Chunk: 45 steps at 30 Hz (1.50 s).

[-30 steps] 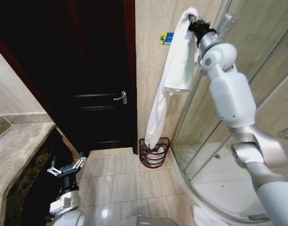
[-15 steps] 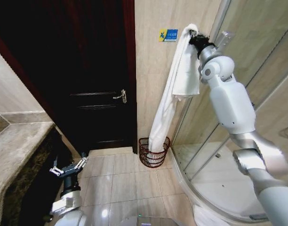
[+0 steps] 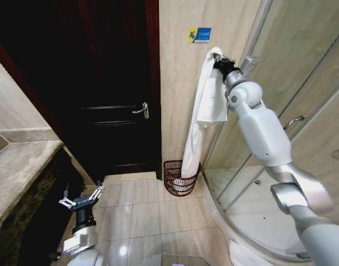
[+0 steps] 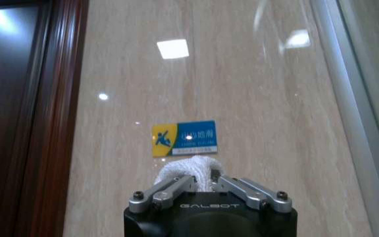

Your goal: Discard the used towel into the hamper.

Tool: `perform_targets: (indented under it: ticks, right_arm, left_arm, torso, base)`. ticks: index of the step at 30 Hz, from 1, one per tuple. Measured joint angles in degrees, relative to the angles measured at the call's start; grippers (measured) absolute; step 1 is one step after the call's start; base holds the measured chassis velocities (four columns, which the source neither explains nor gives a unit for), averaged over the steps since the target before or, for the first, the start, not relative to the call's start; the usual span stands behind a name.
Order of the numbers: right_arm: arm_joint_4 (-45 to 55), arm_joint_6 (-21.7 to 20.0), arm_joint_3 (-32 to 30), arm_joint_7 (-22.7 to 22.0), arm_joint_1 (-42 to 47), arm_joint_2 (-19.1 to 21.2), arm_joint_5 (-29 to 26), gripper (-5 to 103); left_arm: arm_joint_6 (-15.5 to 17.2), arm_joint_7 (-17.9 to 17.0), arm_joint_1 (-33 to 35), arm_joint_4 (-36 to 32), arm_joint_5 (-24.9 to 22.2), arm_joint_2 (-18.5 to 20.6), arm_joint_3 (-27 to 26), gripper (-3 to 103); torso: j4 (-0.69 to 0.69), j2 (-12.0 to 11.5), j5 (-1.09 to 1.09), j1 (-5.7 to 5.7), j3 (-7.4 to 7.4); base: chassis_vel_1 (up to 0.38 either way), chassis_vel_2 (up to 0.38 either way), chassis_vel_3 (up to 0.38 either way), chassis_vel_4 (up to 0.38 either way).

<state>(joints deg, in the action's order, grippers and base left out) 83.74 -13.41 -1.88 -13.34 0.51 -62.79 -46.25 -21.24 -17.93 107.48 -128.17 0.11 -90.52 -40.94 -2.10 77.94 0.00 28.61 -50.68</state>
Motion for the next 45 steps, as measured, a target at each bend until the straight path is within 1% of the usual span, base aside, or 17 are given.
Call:
perform_targets:
  ticks: [1,5,8,9,12,13,17,18,22,24,27,31,32,36,37,39,45]
  right_arm:
    - [0.0,0.0,0.0,0.0,0.0,0.0,0.0,2]
    - [-0.5,0.3,-0.3,0.0,0.3,0.0,0.4,2]
    - [-0.6,0.8,-0.9,0.6,2.6,0.5,1.5,2]
    - [-0.6,0.8,-0.9,0.6,2.6,0.5,1.5,2]
    - [0.5,0.9,-1.6,0.7,5.3,0.6,2.3,2]
    - [0.5,0.9,-1.6,0.7,5.3,0.6,2.3,2]
    - [-0.9,2.1,-2.0,1.2,7.3,0.0,4.9,2]
    - [-0.9,2.1,-2.0,1.2,7.3,0.0,4.9,2]
    - [-2.9,3.4,-2.7,2.2,8.3,0.0,7.9,2]
    - [-2.9,3.6,-2.7,2.4,8.7,0.0,8.4,2]
    - [-2.7,3.8,-2.7,2.4,9.7,-0.4,8.8,2]
    - [-3.8,5.3,-2.5,2.4,12.0,-2.4,10.9,2]
    - [-3.8,5.3,-2.5,2.4,12.0,-2.4,10.9,2]
    - [-5.8,6.5,-2.8,2.5,13.6,-3.7,12.7,2]
    - [-5.8,6.5,-2.8,2.5,13.6,-3.7,12.7,2]
    - [-6.5,6.9,-3.3,2.6,14.4,-4.2,13.3,2]
    - [-6.8,7.3,-4.0,2.6,16.6,-4.7,14.5,2]
  left_arm:
    - [0.0,0.0,0.0,0.0,0.0,0.0,0.0,100]
    - [0.0,0.0,0.1,-0.3,0.0,0.1,-0.1,100]
    - [0.0,0.0,0.2,-0.3,0.0,0.3,-0.2,100]
    - [0.0,0.0,0.2,-0.3,0.0,0.3,-0.2,100]
    - [0.1,0.0,0.0,0.0,0.1,0.6,-0.1,100]
    - [0.1,0.0,0.0,0.0,0.1,0.6,-0.1,100]
    - [0.3,0.1,-0.2,0.1,0.2,1.1,0.4,100]
    - [0.3,0.1,-0.2,0.1,0.2,1.1,0.4,100]
    - [0.3,0.2,-0.1,0.1,0.3,1.6,0.2,100]
    - [0.3,0.3,-0.1,0.1,0.3,1.6,0.1,100]
    - [0.2,0.5,0.0,0.3,0.3,1.6,0.1,100]
    - [0.3,0.7,0.0,0.3,0.6,1.9,0.3,100]
    - [0.3,0.7,0.0,0.3,0.6,1.9,0.3,100]
    - [0.3,0.8,0.5,-0.1,0.4,2.4,-0.3,100]
    - [0.3,0.8,0.5,-0.1,0.4,2.4,-0.3,100]
    - [0.3,0.8,0.7,-0.1,0.3,2.6,-0.8,100]
    - [0.2,0.9,0.9,-0.2,0.2,2.9,-0.9,100]
  torso:
    - [0.00,0.0,0.00,0.00,0.00]
    - [-0.01,-1.3,-0.03,-0.59,0.72]
    - [0.00,-2.7,0.01,-1.24,1.45]
    - [0.00,-2.7,0.01,-1.24,1.45]
    - [0.01,-4.0,0.01,-1.82,2.16]
    - [0.01,-4.0,0.01,-1.82,2.16]
    - [-0.01,-5.7,-0.01,-2.60,3.10]
    - [-0.01,-5.7,-0.01,-2.60,3.10]
    - [0.00,-7.1,0.00,-3.28,3.87]
    - [0.00,-7.6,-0.01,-3.47,4.10]
    - [0.01,-8.2,0.00,-3.79,4.47]
    - [-0.01,-9.8,-0.01,-4.51,5.35]
    - [-0.01,-9.8,-0.01,-4.51,5.35]
    - [0.00,-11.4,-0.01,-5.20,6.18]
    - [0.00,-11.4,-0.01,-5.20,6.18]
    - [-0.01,-12.2,-0.01,-5.59,6.63]
    - [0.00,-13.7,-0.01,-6.26,7.45]
  base:
    - [0.000,0.000,0.000,0.000]
    - [0.000,0.000,0.000,0.000]
    - [0.000,0.000,0.000,0.000]
    - [0.000,0.000,0.000,0.000]
    - [0.000,0.000,0.000,0.000]
    - [0.000,0.000,0.000,0.000]
    - [0.000,0.000,0.000,0.000]
    - [0.000,0.000,0.000,0.000]
    - [0.000,0.000,0.000,0.000]
    - [0.000,0.000,0.000,0.000]
    - [0.000,0.000,0.000,0.000]
    - [0.000,0.000,0.000,0.000]
    - [0.000,0.000,0.000,0.000]
    - [0.000,0.000,0.000,0.000]
    - [0.000,0.000,0.000,0.000]
    - [0.000,0.000,0.000,0.000]
    - [0.000,0.000,0.000,0.000]
